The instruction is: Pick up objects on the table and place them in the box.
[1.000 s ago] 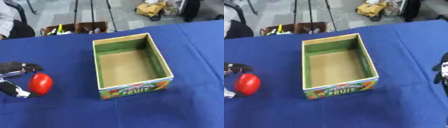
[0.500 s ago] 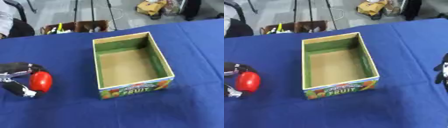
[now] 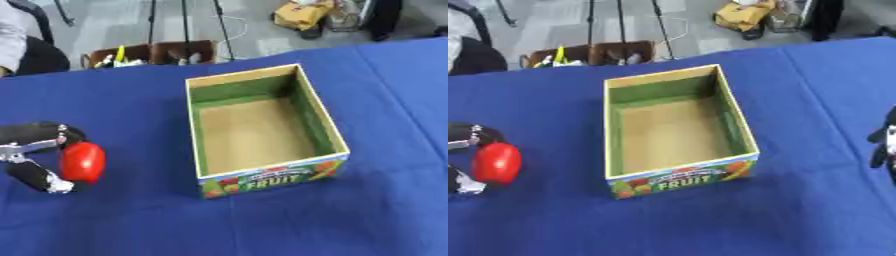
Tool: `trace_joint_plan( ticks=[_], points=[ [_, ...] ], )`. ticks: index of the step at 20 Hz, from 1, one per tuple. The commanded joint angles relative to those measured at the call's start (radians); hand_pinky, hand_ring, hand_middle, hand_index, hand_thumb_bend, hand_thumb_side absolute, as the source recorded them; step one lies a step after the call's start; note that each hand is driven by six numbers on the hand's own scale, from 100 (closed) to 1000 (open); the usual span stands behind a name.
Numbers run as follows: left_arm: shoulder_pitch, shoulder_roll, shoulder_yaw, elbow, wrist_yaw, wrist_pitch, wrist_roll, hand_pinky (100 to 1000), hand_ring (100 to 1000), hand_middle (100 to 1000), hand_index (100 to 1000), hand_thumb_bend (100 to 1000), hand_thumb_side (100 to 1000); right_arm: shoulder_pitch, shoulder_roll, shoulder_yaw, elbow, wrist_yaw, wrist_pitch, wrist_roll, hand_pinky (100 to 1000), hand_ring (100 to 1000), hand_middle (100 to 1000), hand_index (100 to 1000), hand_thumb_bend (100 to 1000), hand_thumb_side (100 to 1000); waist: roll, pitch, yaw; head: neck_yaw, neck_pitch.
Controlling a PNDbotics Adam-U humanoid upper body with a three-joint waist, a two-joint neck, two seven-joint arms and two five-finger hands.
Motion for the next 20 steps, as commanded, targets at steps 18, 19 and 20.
trace_joint_plan(
  ticks=[18, 19, 20],
  points=[
    [-0.095, 0.012, 0.041, -0.027, -0.009, -0.303, -0.057, 420, 542, 466, 591, 100, 490, 0.006, -0.019, -0.001, -0.021, -0.002, 0.000, 0.011, 205, 100, 214, 400, 100, 746, 0.007, -0.033, 0.003, 0.033, 0.010],
    [-0.106, 0.008, 0.041, -0.023, -0.002, -0.300, -0.053, 414, 536, 459, 580, 100, 492, 0.007, -0.020, -0.001, -0.021, -0.002, 0.000, 0.011, 205, 100, 214, 400, 100, 747, 0.008, -0.035, 0.002, 0.037, 0.013],
    [-0.118, 0.004, 0.042, -0.018, 0.006, -0.297, -0.050, 409, 532, 455, 573, 100, 493, 0.008, -0.021, -0.001, -0.021, -0.002, 0.001, 0.012, 205, 100, 214, 400, 100, 746, 0.010, -0.036, 0.002, 0.042, 0.015]
  ],
)
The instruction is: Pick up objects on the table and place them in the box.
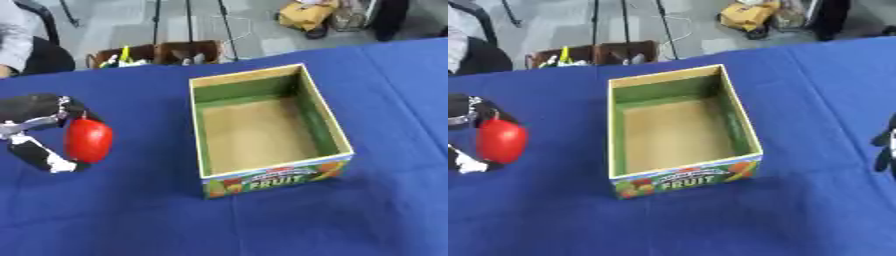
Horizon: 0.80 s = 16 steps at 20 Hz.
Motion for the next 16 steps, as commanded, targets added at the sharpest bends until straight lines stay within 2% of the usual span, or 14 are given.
trace_joint_plan(
  ticks=[1, 7, 16],
  points=[
    [-0.045, 0.013, 0.008, 0.000, 0.022, -0.179, -0.166, 404, 527, 452, 569, 100, 491, -0.001, -0.022, -0.001, -0.021, -0.002, 0.000, 0.004, 205, 100, 214, 400, 100, 746, 0.001, -0.026, 0.000, 0.018, 0.010],
    [-0.116, -0.032, 0.020, 0.022, 0.063, -0.153, -0.169, 377, 505, 434, 545, 100, 485, 0.002, -0.025, 0.001, -0.021, -0.002, 0.002, 0.008, 206, 100, 214, 400, 100, 745, 0.006, -0.032, -0.003, 0.034, 0.015],
    [-0.241, -0.137, 0.032, 0.063, 0.109, -0.095, -0.165, 332, 472, 405, 508, 100, 491, 0.003, -0.031, 0.005, -0.021, -0.003, 0.003, 0.014, 206, 100, 214, 400, 100, 744, 0.020, -0.039, -0.018, 0.072, 0.024]
  ],
)
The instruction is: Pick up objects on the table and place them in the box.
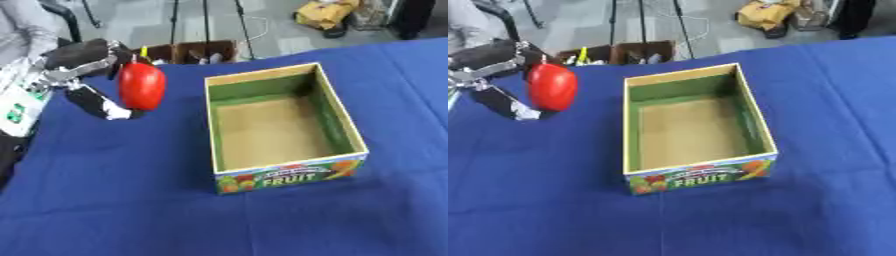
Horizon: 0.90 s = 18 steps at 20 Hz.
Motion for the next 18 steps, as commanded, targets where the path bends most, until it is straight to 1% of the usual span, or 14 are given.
trace_joint_plan(
  ticks=[1, 6, 10, 15, 18],
  points=[
    [-0.053, -0.018, 0.018, 0.007, 0.020, -0.118, -0.140, 326, 469, 404, 507, 100, 491, -0.005, -0.023, 0.003, -0.021, -0.003, -0.002, 0.006, 206, 100, 215, 400, 100, 743, 0.000, -0.026, -0.006, 0.020, 0.010],
    [-0.119, -0.104, 0.032, 0.052, 0.022, -0.092, -0.139, 293, 445, 373, 471, 100, 490, -0.009, -0.021, 0.006, -0.021, -0.004, -0.001, 0.011, 207, 100, 214, 401, 100, 740, 0.008, -0.025, -0.020, 0.049, 0.012],
    [-0.156, -0.158, 0.042, 0.075, 0.001, -0.079, -0.127, 282, 437, 357, 454, 100, 472, -0.014, -0.019, 0.009, -0.021, -0.005, 0.000, 0.014, 207, 100, 214, 401, 100, 740, 0.012, -0.023, -0.033, 0.058, 0.008],
    [-0.181, -0.199, 0.042, 0.080, -0.070, -0.063, -0.108, 289, 443, 359, 457, 100, 465, -0.028, -0.017, 0.012, -0.021, -0.011, -0.003, 0.017, 207, 100, 215, 401, 100, 739, 0.017, -0.017, -0.063, 0.084, 0.000],
    [-0.196, -0.221, 0.046, 0.082, -0.167, -0.044, -0.103, 305, 455, 366, 458, 100, 447, -0.038, -0.015, 0.015, -0.021, -0.016, -0.005, 0.018, 207, 100, 215, 401, 100, 737, 0.020, -0.012, -0.086, 0.107, -0.006]
  ],
)
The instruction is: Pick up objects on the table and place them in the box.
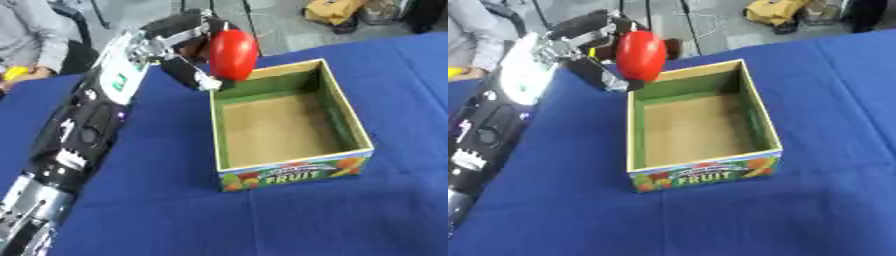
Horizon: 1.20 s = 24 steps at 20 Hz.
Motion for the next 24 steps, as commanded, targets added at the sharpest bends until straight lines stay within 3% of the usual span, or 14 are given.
trace_joint_plan(
  ticks=[1, 11, 18, 24],
  points=[
    [-0.038, -0.010, 0.017, -0.006, -0.100, -0.060, -0.077, 309, 457, 367, 458, 100, 439, -0.016, -0.013, 0.005, -0.021, -0.010, -0.004, 0.005, 207, 100, 215, 401, 100, 736, -0.004, -0.015, -0.010, 0.027, -0.012],
    [-0.065, -0.096, -0.002, -0.030, -0.477, -0.024, -0.062, 366, 497, 389, 503, 100, 379, -0.060, 0.007, 0.019, -0.021, -0.033, -0.007, 0.015, 208, 100, 217, 400, 100, 728, 0.002, 0.008, -0.084, 0.142, -0.048],
    [-0.054, -0.147, -0.011, 0.018, -0.717, 0.024, -0.044, 405, 518, 414, 523, 100, 367, -0.070, 0.014, 0.025, -0.021, -0.040, -0.004, 0.024, 207, 100, 216, 400, 100, 724, 0.005, 0.012, -0.099, 0.161, -0.060],
    [-0.039, -0.161, -0.023, 0.032, -0.806, 0.018, -0.038, 417, 525, 423, 531, 100, 360, -0.069, 0.014, 0.025, -0.021, -0.040, -0.002, 0.023, 207, 100, 216, 399, 100, 722, 0.007, 0.012, -0.101, 0.157, -0.061]
  ],
)
